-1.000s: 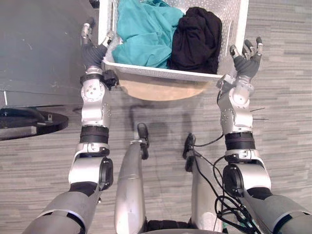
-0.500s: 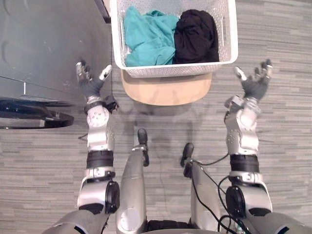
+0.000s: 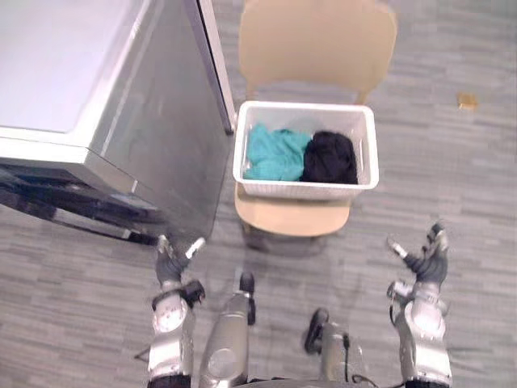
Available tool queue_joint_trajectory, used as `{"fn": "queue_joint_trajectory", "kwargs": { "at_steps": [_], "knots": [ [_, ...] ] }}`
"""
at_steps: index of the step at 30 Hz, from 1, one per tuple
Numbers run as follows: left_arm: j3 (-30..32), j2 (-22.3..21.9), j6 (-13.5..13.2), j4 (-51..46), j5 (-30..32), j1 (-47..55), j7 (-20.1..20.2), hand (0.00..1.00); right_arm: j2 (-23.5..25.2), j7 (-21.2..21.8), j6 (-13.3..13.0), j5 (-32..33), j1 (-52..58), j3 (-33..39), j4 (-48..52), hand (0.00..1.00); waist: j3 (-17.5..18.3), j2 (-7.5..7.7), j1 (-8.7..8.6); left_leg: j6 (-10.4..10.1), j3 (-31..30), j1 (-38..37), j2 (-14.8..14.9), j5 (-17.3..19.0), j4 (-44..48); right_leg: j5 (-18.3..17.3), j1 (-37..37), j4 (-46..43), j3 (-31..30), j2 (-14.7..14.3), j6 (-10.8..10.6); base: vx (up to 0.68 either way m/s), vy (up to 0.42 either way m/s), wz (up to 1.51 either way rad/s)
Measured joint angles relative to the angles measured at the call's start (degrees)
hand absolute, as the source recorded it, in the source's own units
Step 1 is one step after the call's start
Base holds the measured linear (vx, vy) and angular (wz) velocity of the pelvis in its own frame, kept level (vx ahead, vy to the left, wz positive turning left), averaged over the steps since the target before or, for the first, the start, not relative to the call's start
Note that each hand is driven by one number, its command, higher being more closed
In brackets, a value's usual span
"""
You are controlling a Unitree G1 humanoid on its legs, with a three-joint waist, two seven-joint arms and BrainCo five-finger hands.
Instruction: Pick up the laundry basket with both hands and put the clothes into the washing machine.
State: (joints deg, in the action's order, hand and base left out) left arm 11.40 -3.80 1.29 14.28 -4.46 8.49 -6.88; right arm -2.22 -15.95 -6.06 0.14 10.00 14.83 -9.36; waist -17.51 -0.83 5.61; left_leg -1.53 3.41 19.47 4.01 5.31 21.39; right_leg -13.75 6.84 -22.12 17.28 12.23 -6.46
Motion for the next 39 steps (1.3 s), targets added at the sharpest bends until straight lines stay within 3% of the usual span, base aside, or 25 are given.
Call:
{"fn": "queue_joint_trajectory", "kwargs": {
  "at_steps": [2, 5, 11, 12, 13, 14, 15, 17, 18, 20, 22, 24, 26, 27, 28, 29, 30, 32, 34, 36, 37, 39],
  "knots": [
    [-0.05, 0.05, 0.73, 10.58, 0.17, 1.20, 3.66, 0.00, 0.48, 2.24, -0.01, -0.94, 0.82, -2.18, -7.99, 0.00, 3.09, 0.08, -0.07, -0.10, -0.32, -2.76, -0.46, -0.06, -1.70, -0.38, -2.85, 1.42, 0.83, 0.11, -0.19, 0.07, -0.057, 0.13],
    [0.11, 0.53, -0.01, 20.23, 2.19, 1.22, 5.95, 0.00, 1.96, 3.88, 0.12, -3.15, 0.86, -4.16, -16.90, 0.00, 5.47, 0.46, -0.18, -1.05, -2.53, -5.52, -1.26, -0.75, -3.70, -1.16, -6.75, 2.57, 3.68, 0.50, -0.56, 0.05, -0.070, 0.39],
    [-0.59, 2.33, -2.03, 24.96, 7.73, 0.11, 6.88, 0.00, 2.51, 4.60, 0.10, -3.02, -0.28, -4.87, -25.89, 0.00, 7.05, 0.90, -0.05, -1.59, -9.33, -3.85, -4.77, -3.91, -5.59, -3.14, -9.39, 1.00, 12.99, 2.28, -0.73, 0.01, -0.060, 0.81],
    [-0.62, 2.41, -2.05, 25.00, 8.19, -0.03, 6.94, 0.00, 2.50, 4.48, 0.09, -2.98, -1.40, -4.67, -27.05, 0.00, 6.91, 1.14, -0.21, 0.09, -6.63, -2.39, -3.87, -3.04, -5.57, -3.28, -9.21, 0.32, 14.88, 3.00, -0.59, -0.06, 0.006, 0.57],
    [-0.61, 2.49, -2.04, 25.12, 8.55, -0.11, 6.90, 0.00, 2.54, 4.40, 0.12, -2.98, -1.88, -4.42, -27.73, 0.00, 6.85, 1.35, -0.40, 0.24, -3.84, -1.81, -2.82, -2.75, -5.49, -3.24, -9.19, 0.31, 15.82, 3.15, -0.57, -0.04, 0.020, 0.77],
    [-0.70, 2.96, -2.23, 26.16, 8.67, -0.81, 6.88, 0.00, 2.32, 4.03, 0.01, -2.96, -3.29, -4.02, -30.38, 0.00, 6.75, 2.17, -0.75, 0.24, 3.34, -1.40, 0.26, -2.65, -4.60, -3.08, -9.16, 0.22, 17.38, 4.33, -0.52, 0.01, 0.038, 0.68],
    [-0.58, 3.42, -2.29, 27.04, 8.63, -1.52, 6.84, 0.00, 1.20, 3.73, 0.27, -2.99, -5.11, -4.14, -33.92, 0.00, 6.63, 2.32, -0.65, 2.07, 11.67, -1.15, 4.06, -1.83, -2.50, -2.86, -9.16, -0.60, 18.13, 5.77, -0.76, 0.05, 0.059, 0.60],
    [-0.50, 3.81, -2.78, 28.12, 8.63, -1.19, 6.82, 0.00, -0.21, 3.65, 0.47, -3.02, -6.75, -4.07, -36.48, 0.00, 6.64, 2.26, -1.14, 2.35, 16.82, -2.53, 7.61, -1.65, -1.07, -2.75, -9.41, -2.60, 18.30, 7.77, -0.97, 0.09, 0.103, 0.39],
    [-0.52, 4.45, -2.87, 28.74, 8.64, -1.36, 6.73, 0.00, -0.91, 3.65, 0.90, -3.04, -7.88, -4.06, -37.73, 0.00, 6.57, 2.64, -1.67, 3.03, 20.12, -2.88, 6.71, -1.35, -0.84, -1.68, -9.52, -4.07, 18.41, 9.88, -1.64, 0.15, 0.220, 0.37],
    [-0.69, 5.98, -3.17, 29.31, 8.71, -1.44, 6.40, 0.00, -1.11, 3.75, 1.37, -3.07, -9.57, -4.19, -39.30, 0.00, 7.17, 3.54, -1.71, 3.45, 19.58, -3.70, 3.88, -1.91, -3.12, 1.15, -9.74, -2.55, 19.64, 10.86, -2.53, 0.14, 0.239, 0.39],
    [-2.92, 8.51, -3.14, 31.05, 9.21, -2.59, 6.57, 0.00, -0.89, 3.80, 1.50, -3.08, -10.33, -4.05, -39.62, 0.00, 7.30, 3.72, -1.68, 3.62, 15.87, -2.73, 0.61, -2.49, -4.00, 4.61, -12.47, 1.47, 22.30, 10.91, -4.10, 0.12, 0.249, 0.95],
    [-4.53, 8.85, -3.07, 31.04, 9.24, -2.79, 6.79, 0.00, -1.43, 3.90, 1.45, -3.05, -10.82, -4.01, -41.10, 0.00, 7.26, 3.60, -1.58, 3.86, 12.19, -1.54, -2.60, -1.48, -2.73, 5.92, -13.78, -0.85, 23.62, 13.11, -3.98, 0.08, 0.229, 1.13],
    [-4.69, 8.95, -3.07, 31.08, 9.25, -2.88, 6.88, 0.00, -1.88, 4.22, 1.90, -3.06, -11.57, -4.09, -42.50, 0.00, 7.07, 3.29, -0.95, 4.72, 10.61, -2.01, -5.26, 0.82, -1.99, 6.86, -13.23, -8.82, 22.91, 17.27, -1.73, 0.04, 0.231, 0.69],
    [-4.76, 9.04, -2.96, 31.26, 9.27, -2.77, 6.86, 0.00, -2.01, 4.67, 2.36, -3.07, -12.07, -4.38, -42.91, 0.00, 6.73, 2.75, -0.42, 5.20, 10.29, -3.55, -6.27, 1.23, -2.58, 8.42, -11.02, -14.36, 20.40, 19.31, 6.29, 0.04, 0.259, 0.30],
    [-5.04, 9.20, -2.80, 31.32, 9.59, -2.50, 6.84, 0.00, -2.45, 4.91, 2.41, -3.13, -12.22, -6.20, -43.27, 0.00, 6.11, 1.73, -0.29, 5.67, 9.77, -5.25, -6.67, 1.53, -3.51, 8.16, -7.95, -19.78, 15.14, 19.39, 13.17, 0.05, 0.347, 0.32],
    [-5.15, 9.72, -2.79, 31.34, 9.83, -2.22, 6.73, 0.00, -2.56, 4.95, 2.34, -3.25, -13.46, -8.44, -43.16, 0.00, 5.50, 0.64, -0.37, 5.43, 8.36, -6.82, -7.15, 1.34, -5.36, 4.16, -3.91, -23.32, 7.21, 15.16, 10.44, 0.03, 0.241, 0.31],
    [-5.23, 9.88, -2.79, 31.37, 9.91, -2.18, 6.73, 0.00, -2.53, 4.95, 2.30, -3.31, -13.73, -9.19, -43.13, 0.00, 5.33, 0.35, -0.57, 5.31, 7.74, -7.39, -7.45, 1.25, -6.42, 2.72, -2.64, -23.64, 4.70, 12.90, 8.72, 0.03, 0.202, 0.61],
    [-6.27, 10.75, -2.83, 31.36, 10.30, -1.77, 6.59, 0.00, -2.54, 4.96, 2.30, -3.61, -14.19, -10.77, -43.08, 0.00, 5.21, 0.13, -1.72, 5.15, 5.71, -10.20, -9.19, 1.16, -12.89, -1.94, 0.59, -18.66, -1.68, 3.63, 3.60, 0.09, 0.112, 0.83],
    [-6.94, 10.85, -3.04, 31.38, 10.36, -1.45, 6.45, 0.00, -2.69, 4.90, 2.38, -3.76, -14.44, -11.61, -43.02, 0.00, 5.03, -0.15, -1.68, 4.08, 5.78, -11.94, -9.67, 0.93, -16.08, -3.17, 1.06, -10.96, -4.94, -2.51, 1.75, 0.11, 0.035, 0.83],
    [-8.10, 10.67, -3.26, 31.44, 11.16, -1.26, 6.47, 0.00, -2.36, 4.66, 2.61, -4.23, -14.63, -13.27, -41.45, 0.00, 4.84, 0.48, -1.83, 3.61, 6.97, -11.78, -11.17, -2.25, -14.61, -2.67, 0.81, -6.78, -4.31, -2.14, 1.48, 0.10, 0.006, 0.87],
    [-8.36, 10.33, -3.54, 31.96, 11.29, -1.52, 6.48, 0.00, -2.80, 4.70, 2.50, -4.23, -15.24, -15.14, -40.83, 0.00, 4.84, 0.23, -1.66, 4.45, 7.32, -11.79, -11.88, -2.86, -13.78, -3.71, 0.18, -6.21, -4.29, -1.53, 2.39, 0.09, -0.003, 0.50],
    [-8.59, 9.49, -4.09, 32.90, 11.29, -1.03, 6.20, 0.00, -2.69, 4.95, 2.44, -4.24, -18.47, -18.98, -40.42, 0.00, 5.67, -1.40, -1.37, 4.36, 5.62, -11.64, -12.00, -3.22, -14.76, -3.68, -1.09, -2.04, -4.02, -2.61, 1.73, 0.11, 0.001, 0.33]
  ]
}}
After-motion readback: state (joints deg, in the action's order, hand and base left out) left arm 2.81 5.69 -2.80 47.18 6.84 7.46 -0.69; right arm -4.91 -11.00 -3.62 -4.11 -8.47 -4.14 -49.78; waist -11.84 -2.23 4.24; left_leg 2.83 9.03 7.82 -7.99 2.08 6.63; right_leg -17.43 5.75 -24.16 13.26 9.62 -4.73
